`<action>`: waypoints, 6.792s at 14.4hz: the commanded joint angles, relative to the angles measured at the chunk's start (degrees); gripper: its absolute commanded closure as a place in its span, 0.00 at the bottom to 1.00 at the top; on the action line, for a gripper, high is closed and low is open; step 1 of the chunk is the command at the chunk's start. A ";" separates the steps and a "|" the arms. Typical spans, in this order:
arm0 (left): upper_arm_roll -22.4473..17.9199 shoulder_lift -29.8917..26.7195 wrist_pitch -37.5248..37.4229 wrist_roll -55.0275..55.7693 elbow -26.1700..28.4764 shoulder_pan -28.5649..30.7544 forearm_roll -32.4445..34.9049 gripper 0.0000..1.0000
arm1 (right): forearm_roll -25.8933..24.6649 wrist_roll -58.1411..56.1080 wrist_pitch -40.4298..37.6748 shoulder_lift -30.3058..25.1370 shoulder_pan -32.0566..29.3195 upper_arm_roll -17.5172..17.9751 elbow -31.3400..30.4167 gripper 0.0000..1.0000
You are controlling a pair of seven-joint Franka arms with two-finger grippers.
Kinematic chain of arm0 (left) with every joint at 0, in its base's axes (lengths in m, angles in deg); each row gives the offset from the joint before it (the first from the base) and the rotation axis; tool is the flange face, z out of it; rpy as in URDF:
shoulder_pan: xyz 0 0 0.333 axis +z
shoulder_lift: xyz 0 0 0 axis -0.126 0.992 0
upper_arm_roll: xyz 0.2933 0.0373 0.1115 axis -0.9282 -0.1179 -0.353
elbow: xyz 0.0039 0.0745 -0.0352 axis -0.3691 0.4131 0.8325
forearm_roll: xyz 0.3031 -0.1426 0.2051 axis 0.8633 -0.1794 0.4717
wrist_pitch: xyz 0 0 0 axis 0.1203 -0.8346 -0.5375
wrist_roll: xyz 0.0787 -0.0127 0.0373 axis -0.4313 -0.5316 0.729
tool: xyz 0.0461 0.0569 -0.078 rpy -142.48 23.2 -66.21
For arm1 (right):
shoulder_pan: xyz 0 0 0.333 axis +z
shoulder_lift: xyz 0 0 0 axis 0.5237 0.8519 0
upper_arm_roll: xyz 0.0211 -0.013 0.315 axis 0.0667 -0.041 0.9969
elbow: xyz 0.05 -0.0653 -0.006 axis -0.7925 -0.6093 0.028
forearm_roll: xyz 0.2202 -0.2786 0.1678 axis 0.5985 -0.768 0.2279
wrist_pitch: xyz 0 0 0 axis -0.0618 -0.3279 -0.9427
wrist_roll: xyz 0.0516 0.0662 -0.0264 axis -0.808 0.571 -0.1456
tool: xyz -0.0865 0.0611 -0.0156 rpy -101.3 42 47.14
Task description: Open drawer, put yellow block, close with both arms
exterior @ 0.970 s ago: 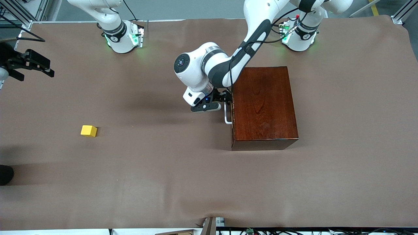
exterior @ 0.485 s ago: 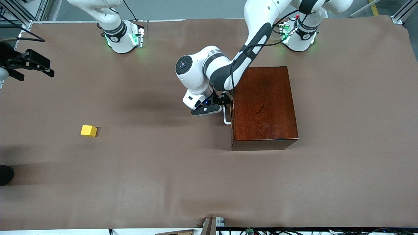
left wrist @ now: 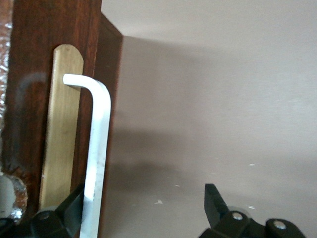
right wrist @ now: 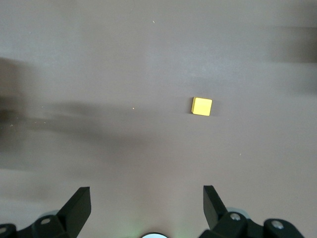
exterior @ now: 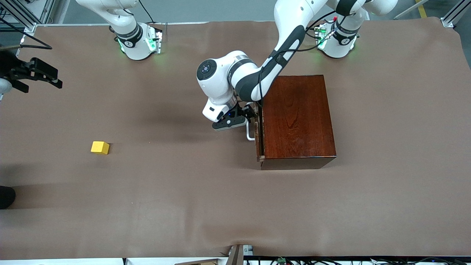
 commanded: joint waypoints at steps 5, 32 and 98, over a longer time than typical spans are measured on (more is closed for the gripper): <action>0.31 2.42 11.13 6.26 -1.59 -1.17 -3.89 0.00 | 0.04 -0.45 0.08 0.60 -1.04 0.44 0.26 0.00; -0.21 0.14 22.58 17.60 -1.50 -2.31 -4.78 0.00 | -1.10 0.08 13.42 14.83 -7.11 0.36 1.32 0.00; 0.14 -49.88 -23.23 -68.35 19.50 50.25 -18.22 0.00 | -0.57 -3.02 39.30 23.81 -10.90 1.06 -22.78 1.00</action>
